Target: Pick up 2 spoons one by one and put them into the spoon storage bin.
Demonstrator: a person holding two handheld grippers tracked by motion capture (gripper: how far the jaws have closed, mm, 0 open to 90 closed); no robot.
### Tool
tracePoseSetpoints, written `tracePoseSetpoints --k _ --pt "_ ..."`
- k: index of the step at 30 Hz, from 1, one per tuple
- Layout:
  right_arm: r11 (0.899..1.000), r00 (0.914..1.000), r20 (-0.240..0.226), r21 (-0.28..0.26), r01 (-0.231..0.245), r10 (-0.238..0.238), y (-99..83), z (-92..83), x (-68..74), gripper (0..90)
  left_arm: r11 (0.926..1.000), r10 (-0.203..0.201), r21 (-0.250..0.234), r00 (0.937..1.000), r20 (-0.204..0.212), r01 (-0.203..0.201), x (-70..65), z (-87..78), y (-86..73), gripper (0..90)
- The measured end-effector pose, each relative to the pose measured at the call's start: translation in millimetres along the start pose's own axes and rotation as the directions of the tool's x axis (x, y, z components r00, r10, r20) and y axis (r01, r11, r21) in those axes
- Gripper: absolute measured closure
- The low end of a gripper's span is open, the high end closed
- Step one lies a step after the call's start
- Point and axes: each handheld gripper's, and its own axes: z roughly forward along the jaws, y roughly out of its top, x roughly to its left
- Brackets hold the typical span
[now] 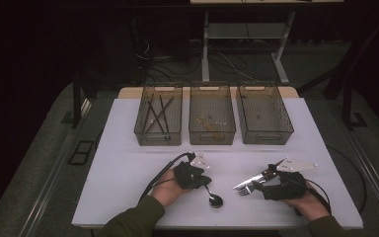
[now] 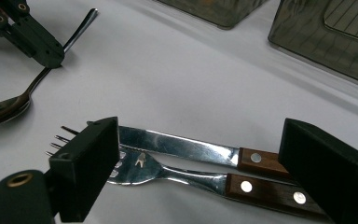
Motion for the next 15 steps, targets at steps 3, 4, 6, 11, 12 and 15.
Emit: tracePoseSetpoints --k 3,4,6,11,12,15 --pt "1.0 1.0 0.0 0.0 0.0 0.0 0.0 -0.1 0.0 12.2 0.9999 -0.01 -0.005 0.9999 -0.002 0.01 -1.0 0.6 0.1 89.8" --pt "1.0 1.0 0.001 -0.001 0.0 0.0 -0.1 0.0 -0.1 12.2 0.9999 -0.01 -0.002 0.9999 -0.002 0.01 -1.0 0.3 0.3 89.9" --pt "1.0 1.0 0.002 0.0 0.0 0.0 0.0 -0.2 -0.1 12.2 0.9999 -0.006 0.01 1.0 -0.005 0.006 -1.4 -0.2 1.0 89.9" --pt "1.0 1.0 0.001 -0.001 0.0 0.0 -0.1 -0.1 -0.2 12.2 0.9995 0.022 0.025 0.9997 -0.015 -0.022 -1.2 -0.6 2.6 90.0" --pt "1.0 1.0 0.0 0.003 0.0 0.0 0.1 -0.5 -0.3 12.3 0.999 0.028 0.036 0.9995 -0.012 -0.028 -0.5 -1.4 2.6 90.0" --pt "1.0 1.0 0.002 0.0 -0.002 0.002 -0.1 -0.4 -0.5 12.2 0.999 0.009 0.044 0.9999 -0.007 -0.009 -2.0 -2.6 1.7 90.0"
